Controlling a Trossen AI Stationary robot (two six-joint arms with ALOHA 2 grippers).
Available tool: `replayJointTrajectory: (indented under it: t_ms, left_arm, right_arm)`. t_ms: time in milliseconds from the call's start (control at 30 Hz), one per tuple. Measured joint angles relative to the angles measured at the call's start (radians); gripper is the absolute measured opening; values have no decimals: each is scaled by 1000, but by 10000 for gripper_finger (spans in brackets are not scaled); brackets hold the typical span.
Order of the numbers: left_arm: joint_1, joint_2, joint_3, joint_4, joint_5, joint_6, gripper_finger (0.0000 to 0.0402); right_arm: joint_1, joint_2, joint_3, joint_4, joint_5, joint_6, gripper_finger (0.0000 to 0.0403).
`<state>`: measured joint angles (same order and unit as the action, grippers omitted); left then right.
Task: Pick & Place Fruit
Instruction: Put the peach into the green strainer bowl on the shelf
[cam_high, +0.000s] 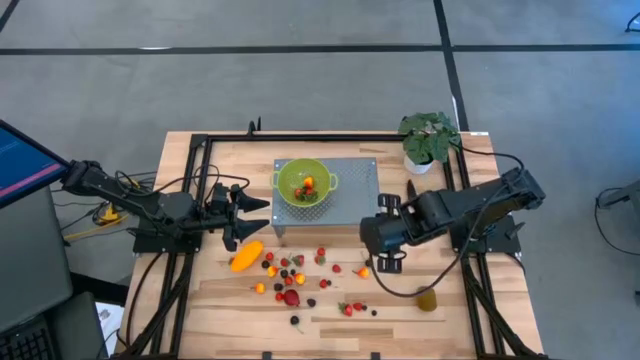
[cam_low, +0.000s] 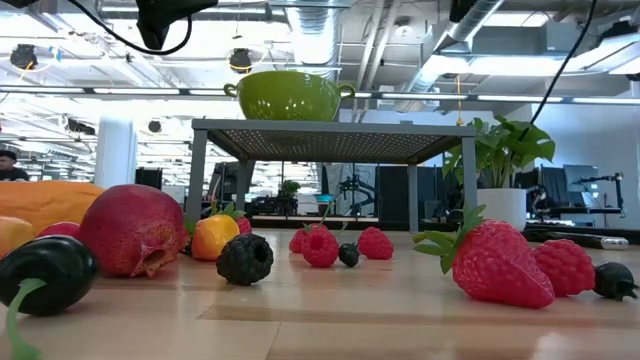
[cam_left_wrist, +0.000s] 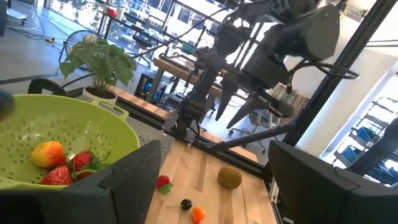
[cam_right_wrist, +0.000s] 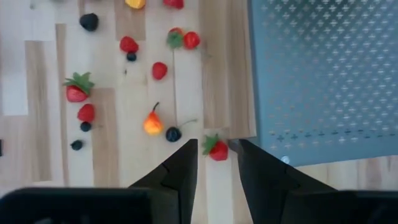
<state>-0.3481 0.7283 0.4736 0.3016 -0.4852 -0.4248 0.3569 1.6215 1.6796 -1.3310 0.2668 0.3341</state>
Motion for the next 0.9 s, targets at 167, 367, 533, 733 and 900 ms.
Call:
replayJointTrajectory:
  t_ms: [167, 367, 533, 733, 900]
  left_arm:
    - [0, 0, 0, 0, 0, 0, 291]
    - [0, 0, 0, 2, 0, 0, 291]
    - [0, 0, 0, 6, 0, 0, 291]
    - [0, 0, 0, 7, 0, 0, 291]
    - [0, 0, 0, 8, 0, 0, 291]
  right_arm:
    - [26, -28, -110, 19, 1, 71, 108]
    - [85, -150, -331, 102, 0, 234, 108]
    - [173, -279, -510, 275, -3, 374, 108]
    - [264, -353, -637, 477, 24, 446, 108]
    - [276, -317, -706, 583, 35, 376, 108]
